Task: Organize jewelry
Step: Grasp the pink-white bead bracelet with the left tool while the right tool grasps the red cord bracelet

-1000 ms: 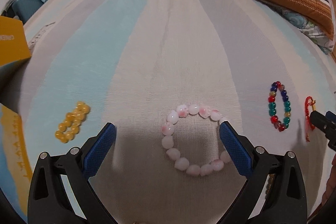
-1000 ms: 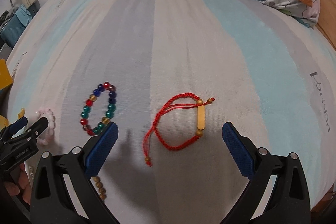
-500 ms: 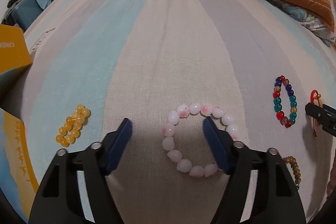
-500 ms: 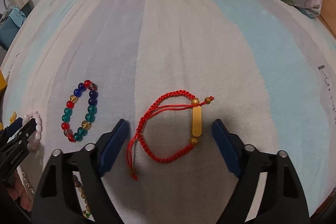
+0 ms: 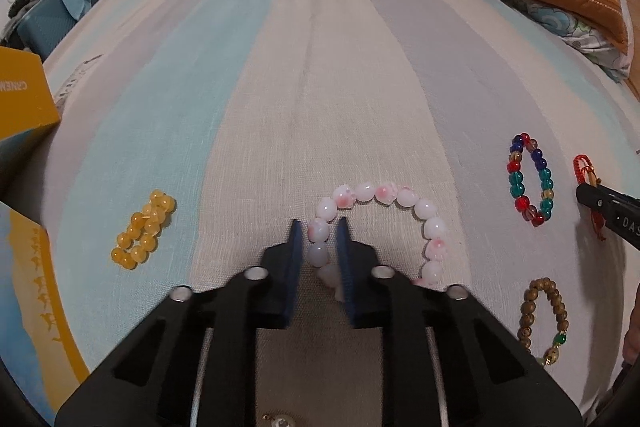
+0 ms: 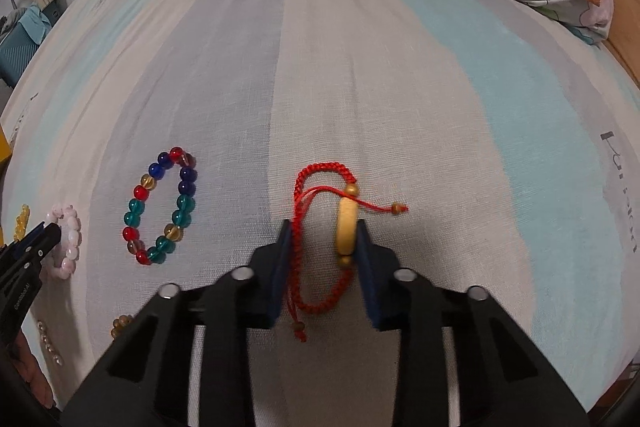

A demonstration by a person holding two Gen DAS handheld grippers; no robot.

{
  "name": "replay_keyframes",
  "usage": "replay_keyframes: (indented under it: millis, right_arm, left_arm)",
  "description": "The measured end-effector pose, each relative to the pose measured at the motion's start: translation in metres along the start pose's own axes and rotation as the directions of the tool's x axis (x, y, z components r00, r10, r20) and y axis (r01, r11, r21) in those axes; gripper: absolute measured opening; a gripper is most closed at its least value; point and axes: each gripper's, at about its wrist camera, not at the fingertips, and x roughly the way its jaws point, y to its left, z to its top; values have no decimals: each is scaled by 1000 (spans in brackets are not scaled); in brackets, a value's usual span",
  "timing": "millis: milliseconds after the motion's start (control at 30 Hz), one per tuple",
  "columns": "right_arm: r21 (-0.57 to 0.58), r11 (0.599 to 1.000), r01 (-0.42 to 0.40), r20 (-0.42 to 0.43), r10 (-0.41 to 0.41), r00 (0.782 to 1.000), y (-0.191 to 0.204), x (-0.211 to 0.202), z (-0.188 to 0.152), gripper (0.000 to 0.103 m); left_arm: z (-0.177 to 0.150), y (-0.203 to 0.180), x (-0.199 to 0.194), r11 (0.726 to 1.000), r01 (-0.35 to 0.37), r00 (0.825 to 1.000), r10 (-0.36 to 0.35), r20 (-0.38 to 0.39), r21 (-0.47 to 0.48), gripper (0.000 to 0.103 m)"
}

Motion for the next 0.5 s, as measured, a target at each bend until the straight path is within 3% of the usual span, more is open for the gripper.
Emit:
replay_keyframes:
  millis: [67, 500]
  right_arm:
    - [7, 1000, -6, 1, 6, 1000, -1, -1, -2, 12]
    - [21, 999, -24, 28, 23, 999, -3, -10, -1, 12]
  left_arm:
    - [-1, 1, -2, 1000, 7, 1000, -7, 7, 3, 10]
    - [-3, 0, -21, 998, 56, 998, -56, 40, -13, 10]
